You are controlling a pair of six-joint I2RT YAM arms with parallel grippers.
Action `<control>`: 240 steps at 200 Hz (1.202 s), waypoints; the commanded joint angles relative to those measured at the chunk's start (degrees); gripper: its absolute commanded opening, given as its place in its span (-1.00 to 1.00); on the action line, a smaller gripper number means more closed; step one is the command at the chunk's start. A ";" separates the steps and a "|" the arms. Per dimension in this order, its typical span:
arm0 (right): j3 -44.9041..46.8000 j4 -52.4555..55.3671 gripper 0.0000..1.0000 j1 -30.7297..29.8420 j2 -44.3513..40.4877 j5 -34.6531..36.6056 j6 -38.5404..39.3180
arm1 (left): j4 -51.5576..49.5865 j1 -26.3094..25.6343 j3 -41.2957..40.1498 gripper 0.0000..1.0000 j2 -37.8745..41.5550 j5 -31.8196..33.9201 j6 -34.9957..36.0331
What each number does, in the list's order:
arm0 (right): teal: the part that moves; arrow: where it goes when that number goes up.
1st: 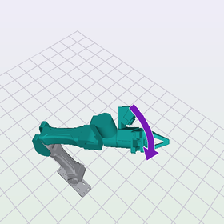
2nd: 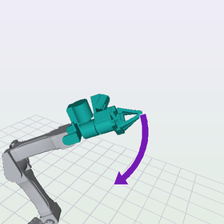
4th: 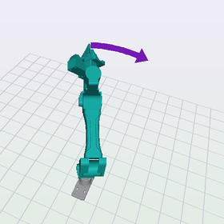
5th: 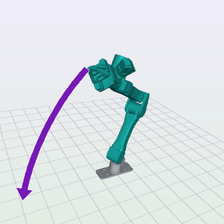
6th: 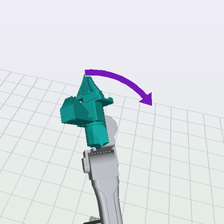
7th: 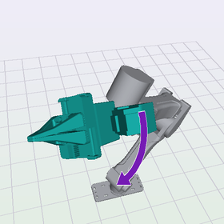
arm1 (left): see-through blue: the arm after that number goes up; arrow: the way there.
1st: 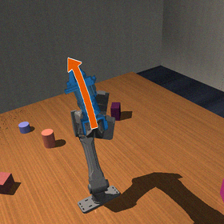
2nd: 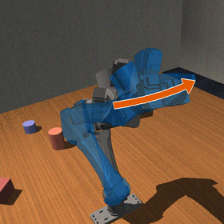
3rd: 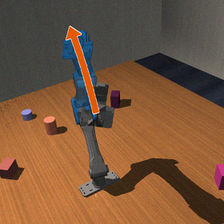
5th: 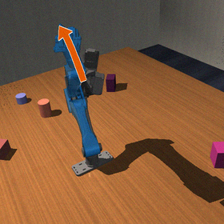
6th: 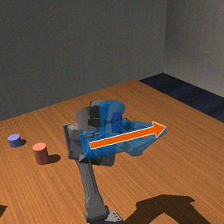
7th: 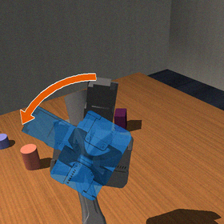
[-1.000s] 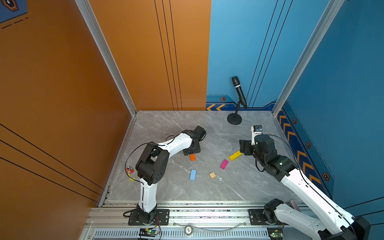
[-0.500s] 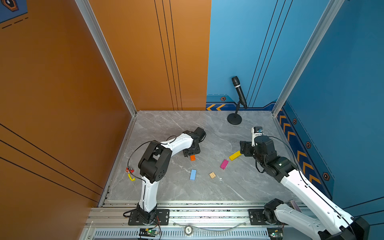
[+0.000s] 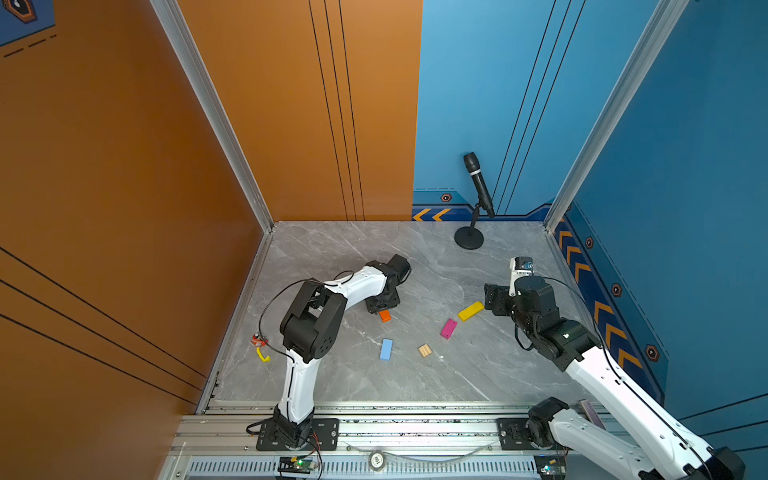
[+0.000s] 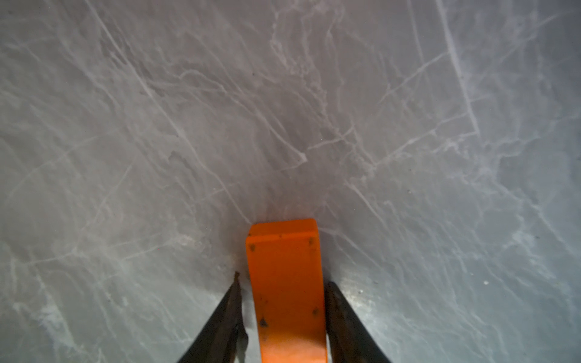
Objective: Assemble the letter v with building blocks
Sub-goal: Move the building block to the center of the board.
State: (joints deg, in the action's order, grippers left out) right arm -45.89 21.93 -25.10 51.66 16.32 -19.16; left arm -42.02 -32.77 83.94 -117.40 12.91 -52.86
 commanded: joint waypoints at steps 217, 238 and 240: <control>0.43 -0.49 0.68 0.84 0.84 -1.20 -2.38 | -1.58 5.94 10.97 -0.38 -8.13 -2.35 -2.14; 0.53 -0.16 0.68 0.84 0.65 -1.04 -2.65 | -1.65 6.51 12.20 -0.32 -8.77 -3.41 -1.39; 0.49 -0.12 0.68 0.84 0.64 -1.07 -2.66 | -1.64 6.61 12.21 -0.32 -8.80 -3.41 -1.37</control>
State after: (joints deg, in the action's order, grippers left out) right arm -45.41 21.89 -24.60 52.40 15.20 -20.95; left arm -42.24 -27.18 94.50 -124.25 11.33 -54.89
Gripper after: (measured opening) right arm 0.840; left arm 0.329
